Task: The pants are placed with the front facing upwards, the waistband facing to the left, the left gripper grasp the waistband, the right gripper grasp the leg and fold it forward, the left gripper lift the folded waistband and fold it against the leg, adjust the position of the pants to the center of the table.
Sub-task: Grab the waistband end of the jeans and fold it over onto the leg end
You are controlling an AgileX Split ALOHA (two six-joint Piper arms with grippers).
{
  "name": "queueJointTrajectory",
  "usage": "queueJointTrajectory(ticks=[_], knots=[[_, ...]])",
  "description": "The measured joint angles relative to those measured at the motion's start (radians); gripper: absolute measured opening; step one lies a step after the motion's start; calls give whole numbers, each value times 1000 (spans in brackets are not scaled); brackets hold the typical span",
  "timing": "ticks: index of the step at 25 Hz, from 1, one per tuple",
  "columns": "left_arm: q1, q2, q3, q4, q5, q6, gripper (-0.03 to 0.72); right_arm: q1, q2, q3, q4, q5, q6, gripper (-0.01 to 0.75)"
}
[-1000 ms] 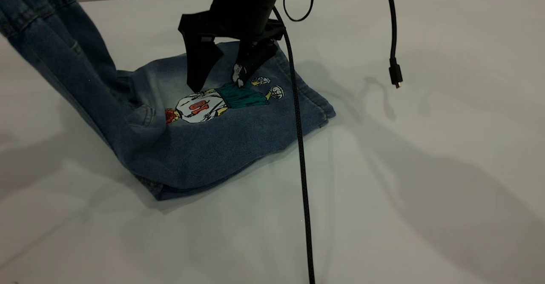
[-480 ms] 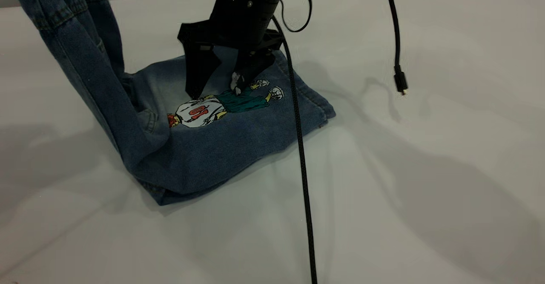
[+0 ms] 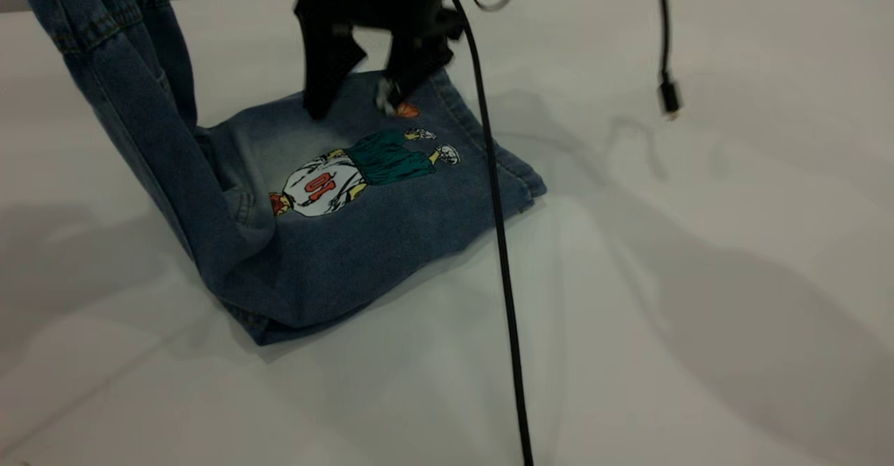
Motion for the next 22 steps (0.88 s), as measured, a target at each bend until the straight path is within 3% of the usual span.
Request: queueJointTrajectory(ticks=[8,22], knots=[[-21,0,0,3,21,8,72,-66,-21,-204,-148,2,57,549],[-328,90,0,-6,-255,0,72,-279,-162,-234,-129,0,73,549]])
